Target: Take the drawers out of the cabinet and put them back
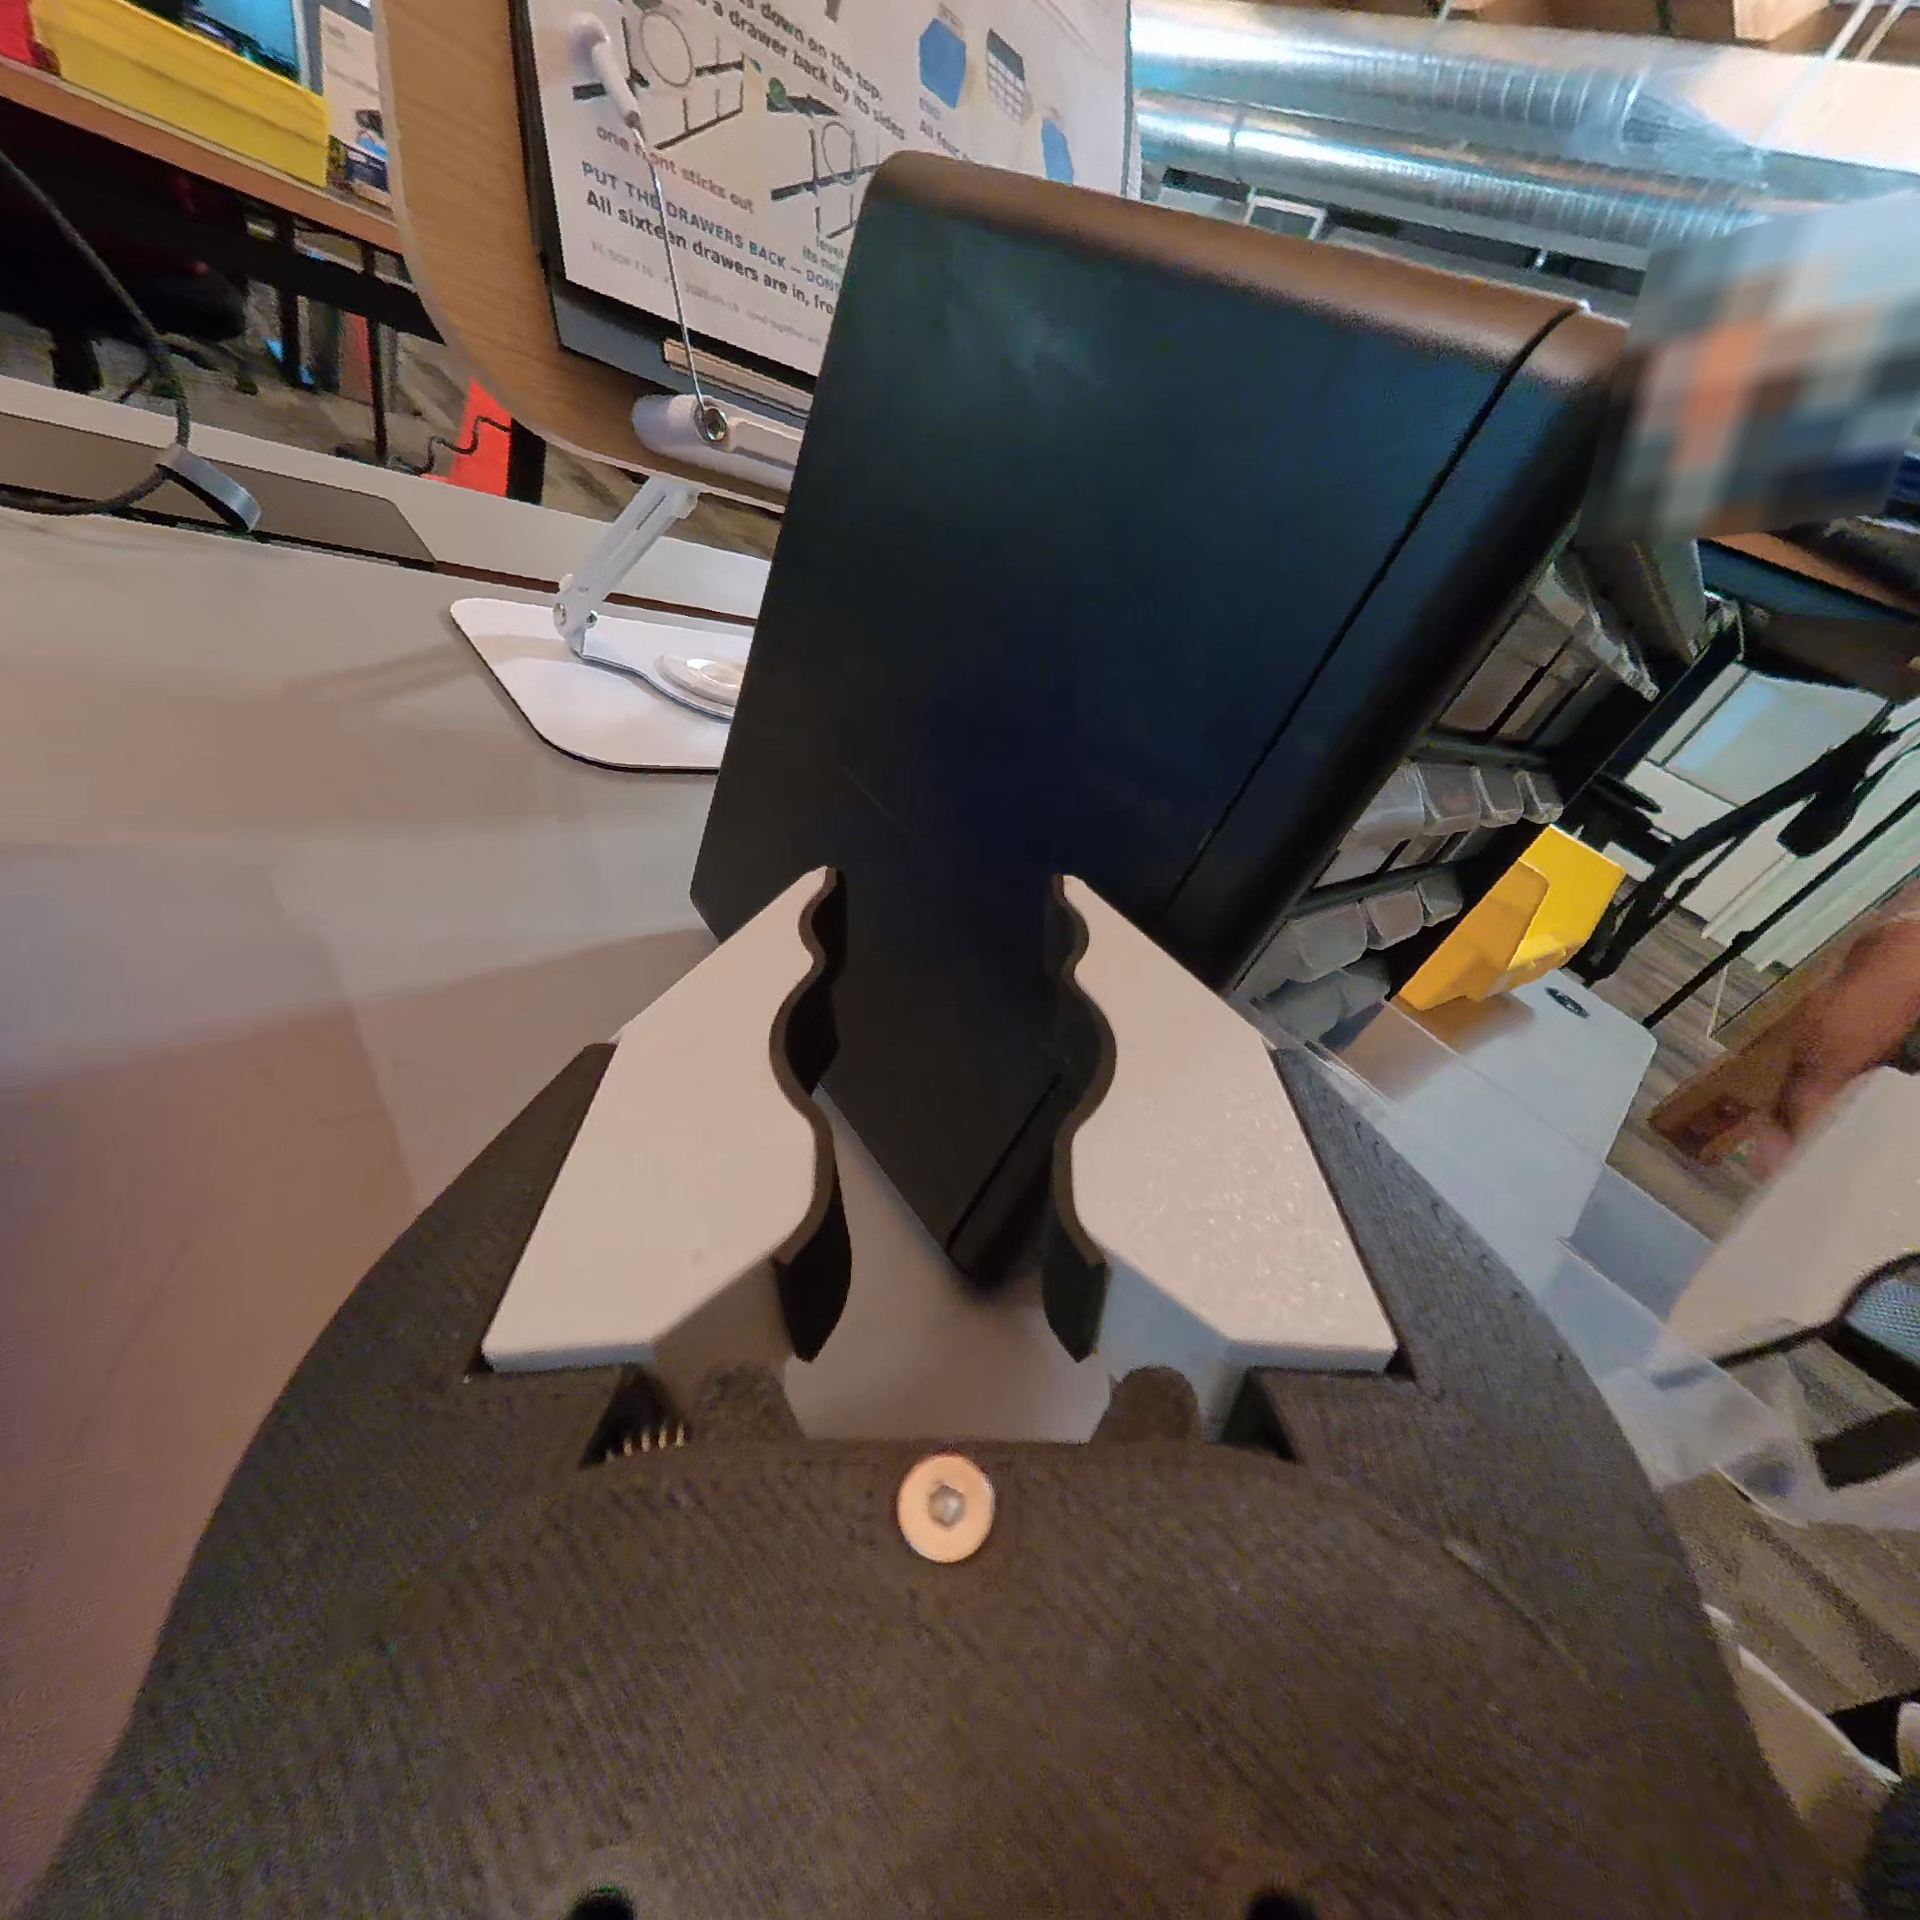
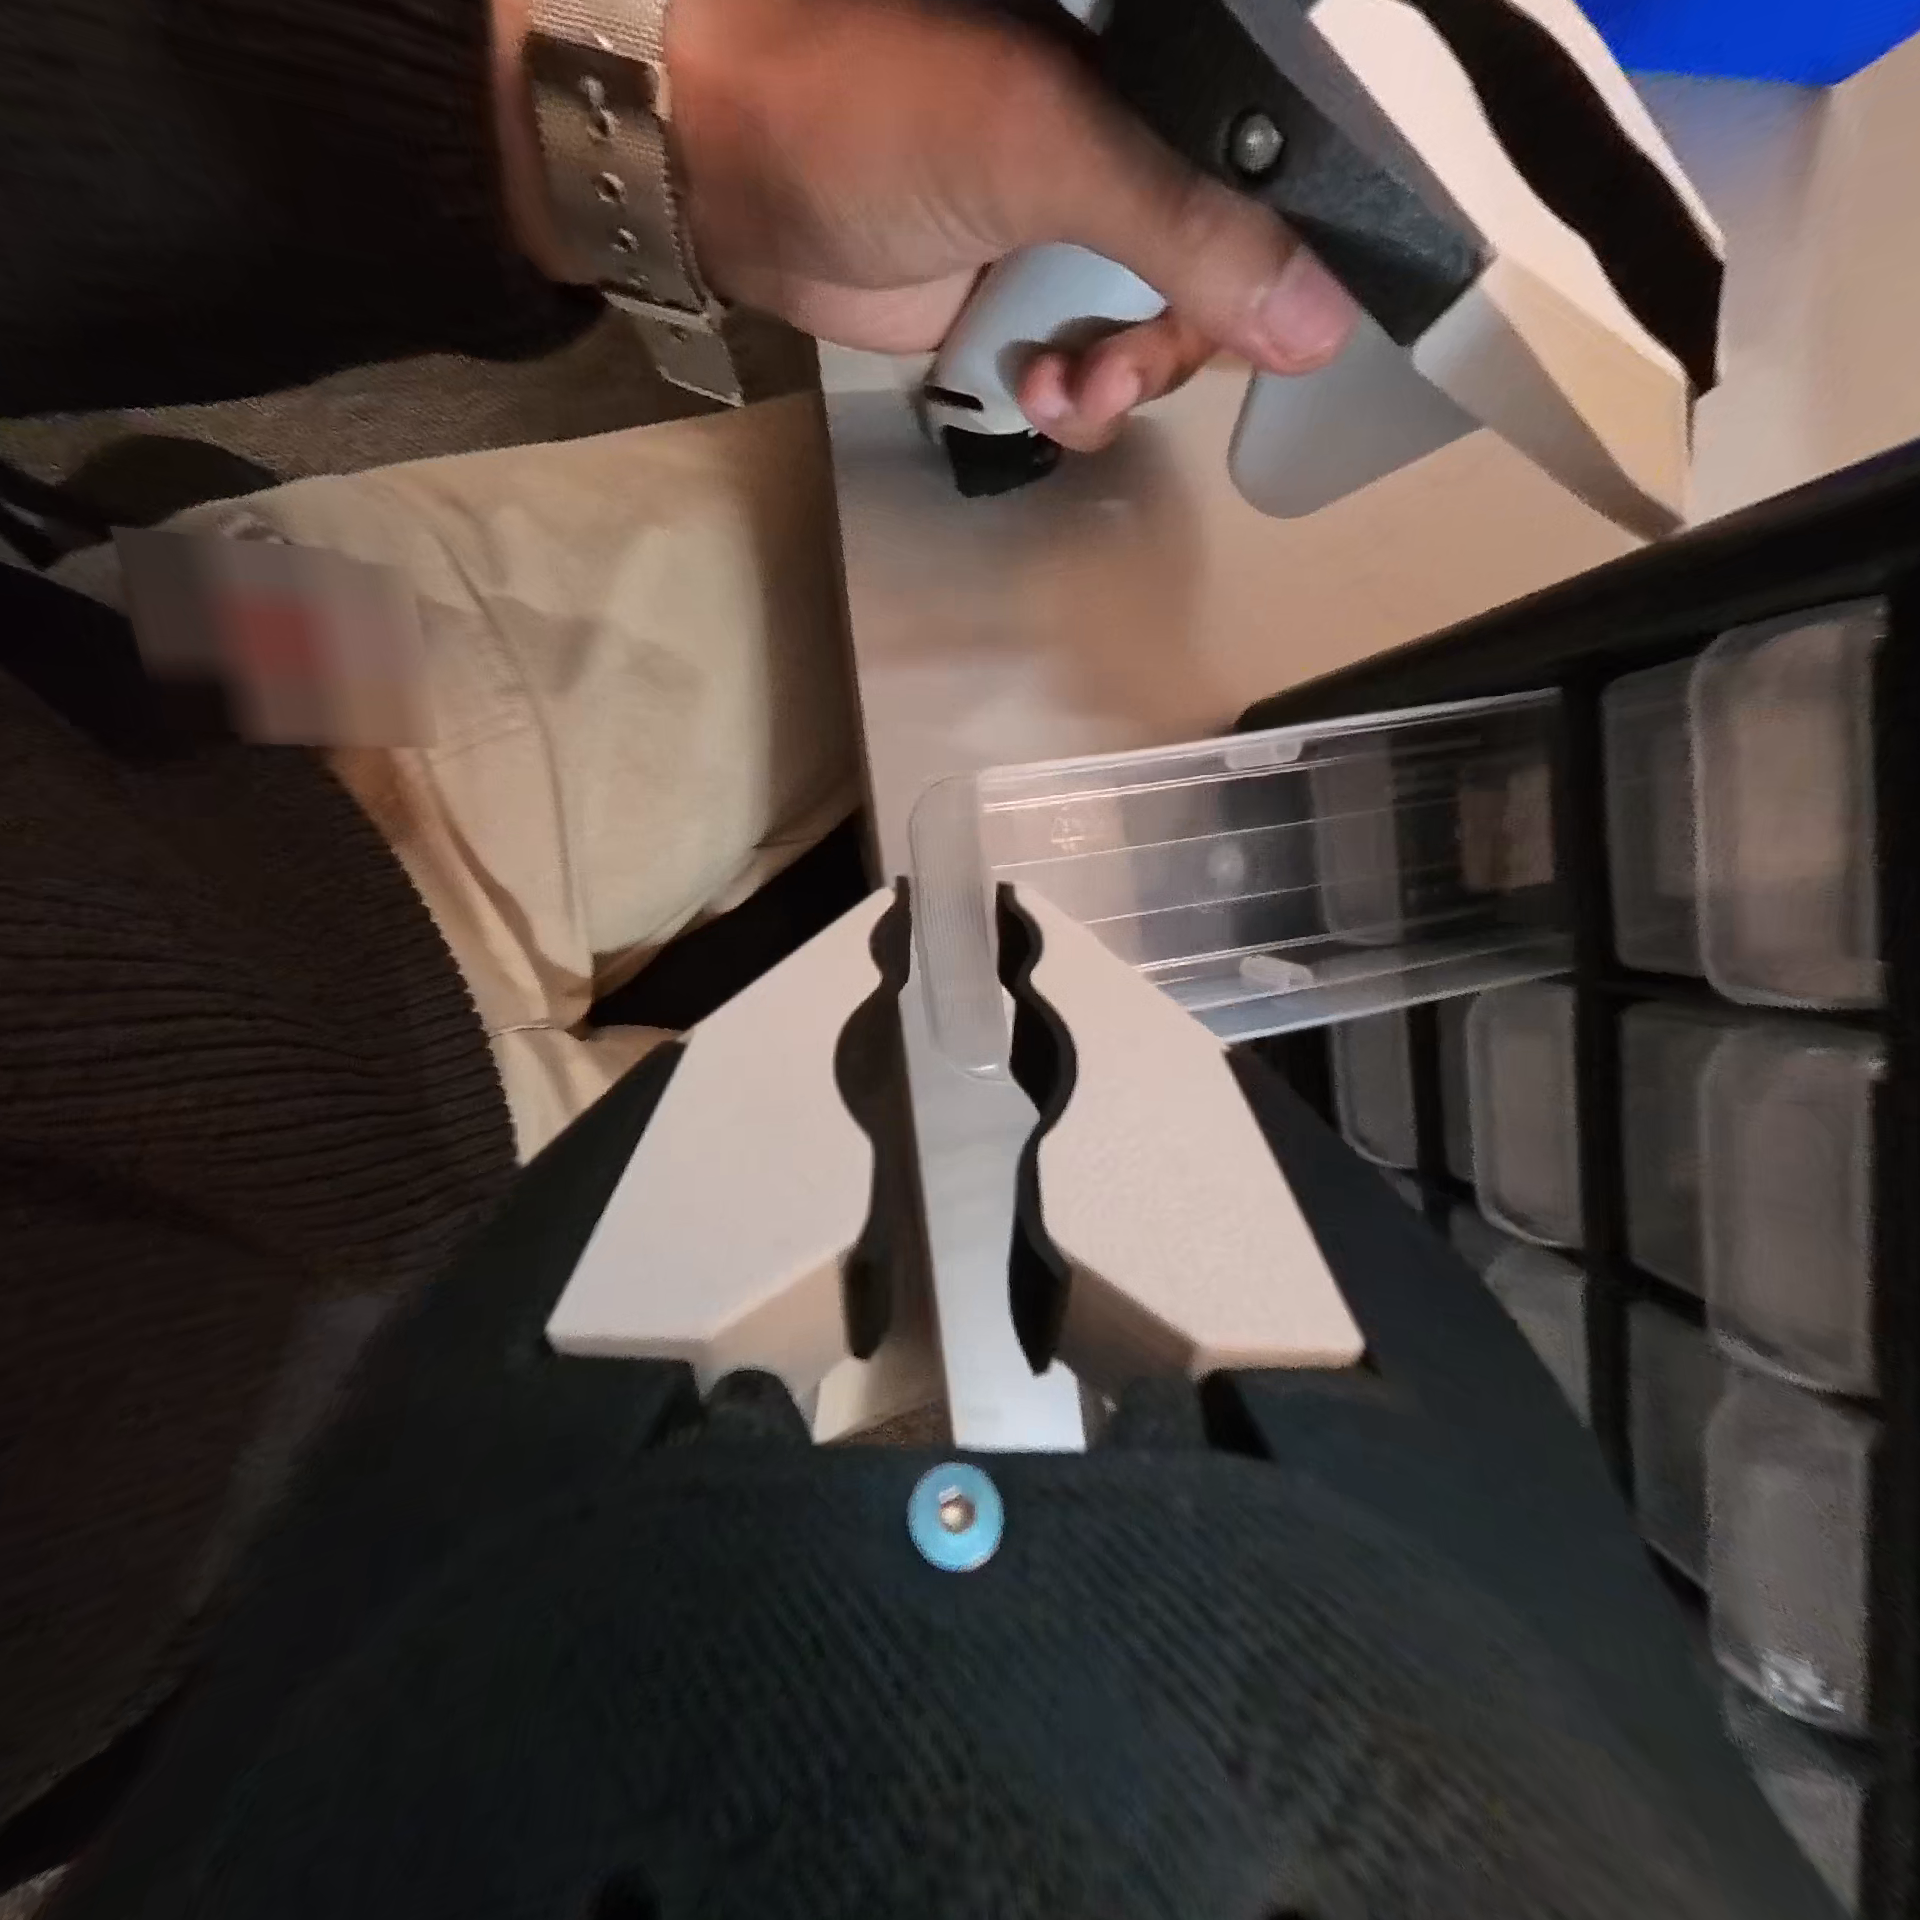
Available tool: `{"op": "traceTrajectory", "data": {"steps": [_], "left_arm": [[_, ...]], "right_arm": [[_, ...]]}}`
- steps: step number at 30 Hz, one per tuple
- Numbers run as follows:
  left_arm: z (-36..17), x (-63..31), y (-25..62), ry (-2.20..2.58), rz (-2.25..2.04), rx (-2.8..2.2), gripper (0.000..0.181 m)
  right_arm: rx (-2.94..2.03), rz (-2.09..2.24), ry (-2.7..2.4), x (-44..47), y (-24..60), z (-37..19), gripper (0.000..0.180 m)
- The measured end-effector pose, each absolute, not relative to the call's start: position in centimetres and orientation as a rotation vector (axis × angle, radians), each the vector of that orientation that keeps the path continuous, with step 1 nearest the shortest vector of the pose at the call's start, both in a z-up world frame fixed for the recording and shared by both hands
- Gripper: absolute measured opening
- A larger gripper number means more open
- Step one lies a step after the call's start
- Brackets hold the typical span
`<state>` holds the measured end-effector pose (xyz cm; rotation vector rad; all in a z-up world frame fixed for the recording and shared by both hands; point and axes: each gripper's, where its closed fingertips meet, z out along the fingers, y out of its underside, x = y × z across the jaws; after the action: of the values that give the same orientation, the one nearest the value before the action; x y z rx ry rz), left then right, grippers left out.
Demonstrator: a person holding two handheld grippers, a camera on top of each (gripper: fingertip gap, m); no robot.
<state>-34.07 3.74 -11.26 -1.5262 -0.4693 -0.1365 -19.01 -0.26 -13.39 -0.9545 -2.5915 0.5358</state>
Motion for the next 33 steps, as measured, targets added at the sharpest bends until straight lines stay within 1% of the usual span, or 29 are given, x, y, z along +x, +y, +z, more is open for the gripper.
{"op": "traceTrajectory", "data": {"steps": [5,10,16,24,33], "left_arm": [[-11.4,-34.0,3.8,-0.469,-0.135,-1.533,0.035],[-11.5,-34.0,3.7,-0.477,-0.146,-1.528,0.035],[-11.6,-34.0,3.9,-0.476,-0.150,-1.533,0.035],[-12.0,-33.9,4.0,-0.478,-0.149,-1.545,0.035],[-12.3,-33.9,4.1,-0.480,-0.153,-1.556,0.035]], "right_arm": [[-0.956,0.641,-2.637,-17.2,-1.7,-12.9,0.014],[-0.992,0.728,-2.580,-17.0,-1.4,-11.4,0.015],[-1.018,0.905,-2.585,-17.1,-1.3,-9.8,0.015],[-0.975,1.027,-2.678,-17.8,-1.1,-7.0,0.016],[-1.071,1.310,-2.751,-18.6,-1.9,-4.2,0.015]]}}
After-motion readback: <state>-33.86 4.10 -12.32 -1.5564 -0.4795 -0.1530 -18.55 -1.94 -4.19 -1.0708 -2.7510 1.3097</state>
